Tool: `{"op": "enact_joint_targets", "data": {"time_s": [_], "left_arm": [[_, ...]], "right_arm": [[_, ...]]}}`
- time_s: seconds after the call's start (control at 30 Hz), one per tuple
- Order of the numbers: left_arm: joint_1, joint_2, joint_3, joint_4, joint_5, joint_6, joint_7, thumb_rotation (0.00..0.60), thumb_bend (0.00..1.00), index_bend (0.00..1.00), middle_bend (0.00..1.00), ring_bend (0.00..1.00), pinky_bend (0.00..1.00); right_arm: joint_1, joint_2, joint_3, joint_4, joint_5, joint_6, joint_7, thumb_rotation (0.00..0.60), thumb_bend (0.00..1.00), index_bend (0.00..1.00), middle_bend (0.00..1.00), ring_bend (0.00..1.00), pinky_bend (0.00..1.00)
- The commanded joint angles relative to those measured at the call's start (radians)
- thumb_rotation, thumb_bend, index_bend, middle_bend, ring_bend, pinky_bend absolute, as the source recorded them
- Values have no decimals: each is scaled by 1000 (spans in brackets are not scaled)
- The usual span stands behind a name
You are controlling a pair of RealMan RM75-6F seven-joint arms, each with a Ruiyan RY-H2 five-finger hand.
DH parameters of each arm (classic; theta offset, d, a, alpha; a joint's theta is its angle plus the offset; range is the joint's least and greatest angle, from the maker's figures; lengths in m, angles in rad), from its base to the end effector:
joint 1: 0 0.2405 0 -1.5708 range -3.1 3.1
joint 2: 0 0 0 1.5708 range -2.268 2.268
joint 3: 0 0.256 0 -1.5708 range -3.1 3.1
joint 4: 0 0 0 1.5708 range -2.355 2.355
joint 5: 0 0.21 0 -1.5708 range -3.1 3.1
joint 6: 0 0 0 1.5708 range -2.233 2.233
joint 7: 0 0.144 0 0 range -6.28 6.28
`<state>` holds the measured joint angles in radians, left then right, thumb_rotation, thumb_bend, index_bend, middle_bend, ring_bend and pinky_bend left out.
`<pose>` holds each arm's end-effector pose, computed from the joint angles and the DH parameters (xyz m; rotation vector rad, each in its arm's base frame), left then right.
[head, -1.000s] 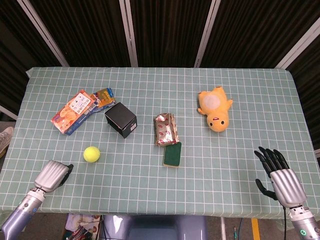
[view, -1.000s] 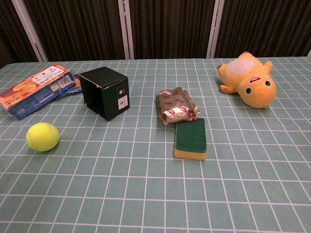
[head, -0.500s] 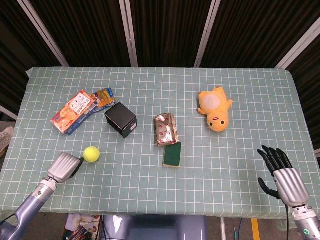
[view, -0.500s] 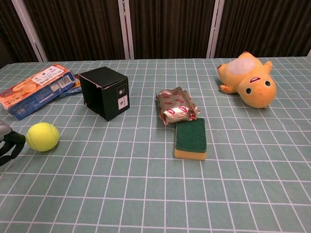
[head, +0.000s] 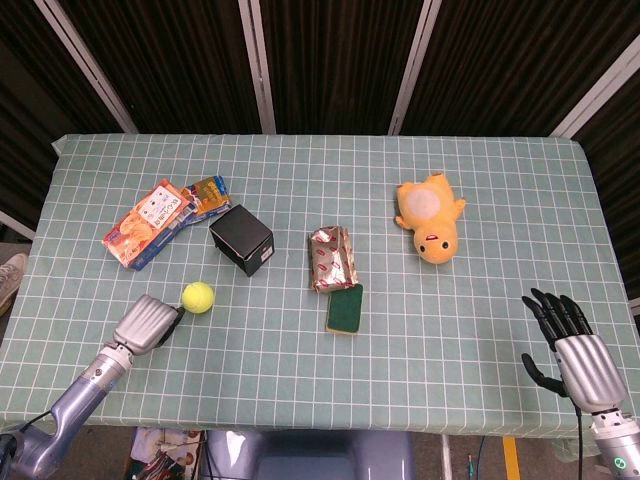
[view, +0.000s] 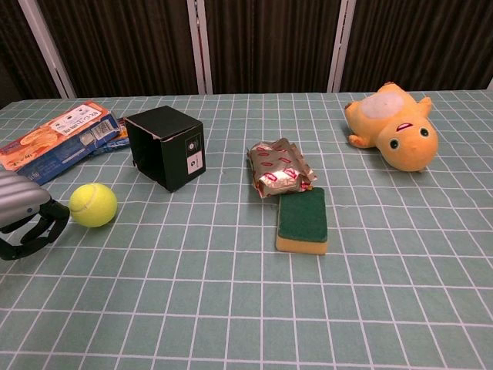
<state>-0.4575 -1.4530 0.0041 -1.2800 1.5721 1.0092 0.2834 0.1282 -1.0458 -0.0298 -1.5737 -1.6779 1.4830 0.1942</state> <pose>-0.2769 0.2709 0.0069 -2.0507 -0.6351 -0.6143 -0.3013 -0.1759 0.1646 1.5786 -0.9463 1.0175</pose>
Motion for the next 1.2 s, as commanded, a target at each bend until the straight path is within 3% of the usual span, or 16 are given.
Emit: {"op": "enact_joint_targets", "data": {"time_s": [0.03, 1.2], "left_arm": [[-14, -10, -10, 5, -8, -11, -4, 600, 435, 543, 654, 701, 755], [-160, -100, -76, 107, -110, -137, -25, 600, 436, 523, 571, 653, 746]], "right_arm": [[-1, 1, 1, -1, 1, 2, 1, 600, 430, 0, 0, 0, 0], [-8, 4, 11, -5, 13, 13, -4, 600, 429, 0, 0, 0, 0]]}}
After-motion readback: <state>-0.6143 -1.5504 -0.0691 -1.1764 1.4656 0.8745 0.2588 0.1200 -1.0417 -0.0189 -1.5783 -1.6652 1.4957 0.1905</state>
